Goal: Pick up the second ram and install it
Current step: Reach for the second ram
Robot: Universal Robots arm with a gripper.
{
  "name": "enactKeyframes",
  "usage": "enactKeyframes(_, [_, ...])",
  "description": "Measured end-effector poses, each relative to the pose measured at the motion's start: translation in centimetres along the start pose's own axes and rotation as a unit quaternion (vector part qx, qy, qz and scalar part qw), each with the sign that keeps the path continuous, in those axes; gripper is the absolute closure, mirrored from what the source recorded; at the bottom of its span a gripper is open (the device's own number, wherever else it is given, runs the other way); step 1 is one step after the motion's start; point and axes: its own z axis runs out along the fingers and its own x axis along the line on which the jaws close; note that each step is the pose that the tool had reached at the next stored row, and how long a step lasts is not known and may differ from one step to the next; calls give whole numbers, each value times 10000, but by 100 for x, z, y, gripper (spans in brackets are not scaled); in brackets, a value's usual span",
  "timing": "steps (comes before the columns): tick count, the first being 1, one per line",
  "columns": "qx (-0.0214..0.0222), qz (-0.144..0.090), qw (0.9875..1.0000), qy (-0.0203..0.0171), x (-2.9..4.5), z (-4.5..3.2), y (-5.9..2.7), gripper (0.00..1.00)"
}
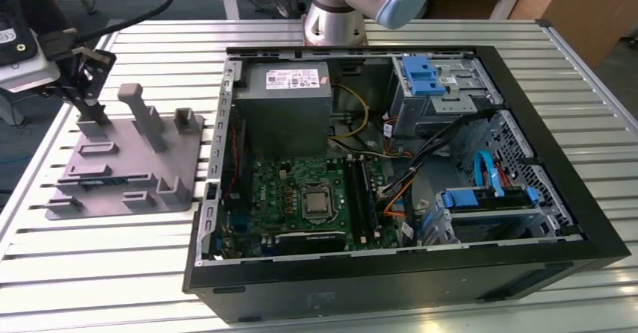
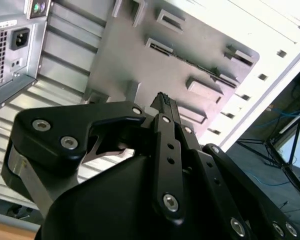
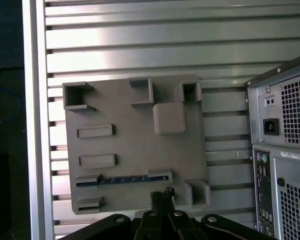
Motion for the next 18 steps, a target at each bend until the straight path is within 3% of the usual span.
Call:
enactKeyframes(3, [8,-93,9999,110,1,30,-10,90])
enactKeyframes(7, [13,-377,9991,195,2,80,-12,90])
enactKeyframes(9, [14,-447,9988,201,33,114,-17,90])
enactKeyframes(13, [14,-476,9987,201,170,187,-30,90])
enactKeyframes(18, [13,-510,9985,201,256,278,-41,90])
